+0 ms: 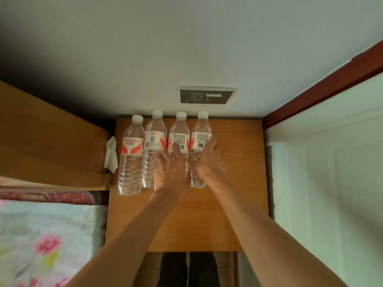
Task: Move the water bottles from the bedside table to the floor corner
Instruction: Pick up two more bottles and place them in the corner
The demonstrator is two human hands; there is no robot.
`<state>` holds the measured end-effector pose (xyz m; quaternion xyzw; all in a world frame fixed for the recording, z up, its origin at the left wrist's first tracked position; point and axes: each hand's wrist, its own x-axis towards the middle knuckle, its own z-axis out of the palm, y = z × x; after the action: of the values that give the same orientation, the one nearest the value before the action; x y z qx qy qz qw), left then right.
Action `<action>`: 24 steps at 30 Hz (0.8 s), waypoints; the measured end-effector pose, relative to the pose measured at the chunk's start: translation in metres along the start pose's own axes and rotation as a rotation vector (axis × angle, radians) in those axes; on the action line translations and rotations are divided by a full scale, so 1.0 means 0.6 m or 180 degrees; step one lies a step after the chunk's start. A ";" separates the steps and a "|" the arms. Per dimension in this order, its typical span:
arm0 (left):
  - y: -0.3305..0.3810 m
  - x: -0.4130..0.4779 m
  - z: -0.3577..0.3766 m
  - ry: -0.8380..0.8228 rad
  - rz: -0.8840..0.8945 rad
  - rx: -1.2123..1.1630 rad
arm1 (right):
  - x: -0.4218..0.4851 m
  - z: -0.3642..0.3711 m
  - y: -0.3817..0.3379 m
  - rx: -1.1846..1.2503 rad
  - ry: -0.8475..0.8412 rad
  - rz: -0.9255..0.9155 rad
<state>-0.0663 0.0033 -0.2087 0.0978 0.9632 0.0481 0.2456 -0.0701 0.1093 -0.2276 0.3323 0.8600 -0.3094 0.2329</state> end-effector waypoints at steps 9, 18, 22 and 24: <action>0.026 0.026 0.004 -0.0187 -0.0044 -0.0755 | 0.007 -0.019 0.038 0.0012 0.0006 0.0058; 0.015 0.039 0.020 -0.0431 -0.0209 -0.1295 | 0.025 -0.022 0.045 0.0021 -0.0170 0.0117; 0.017 0.044 0.028 -0.0323 -0.0224 -0.1559 | 0.029 -0.021 0.053 0.0109 -0.0070 0.0010; 0.016 0.044 0.029 -0.0286 -0.0195 -0.1838 | 0.022 -0.024 0.059 0.0224 -0.0045 -0.0040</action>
<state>-0.0791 0.0190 -0.2349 -0.0033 0.9003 0.3085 0.3071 -0.0565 0.1455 -0.2390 0.3326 0.8490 -0.3433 0.2252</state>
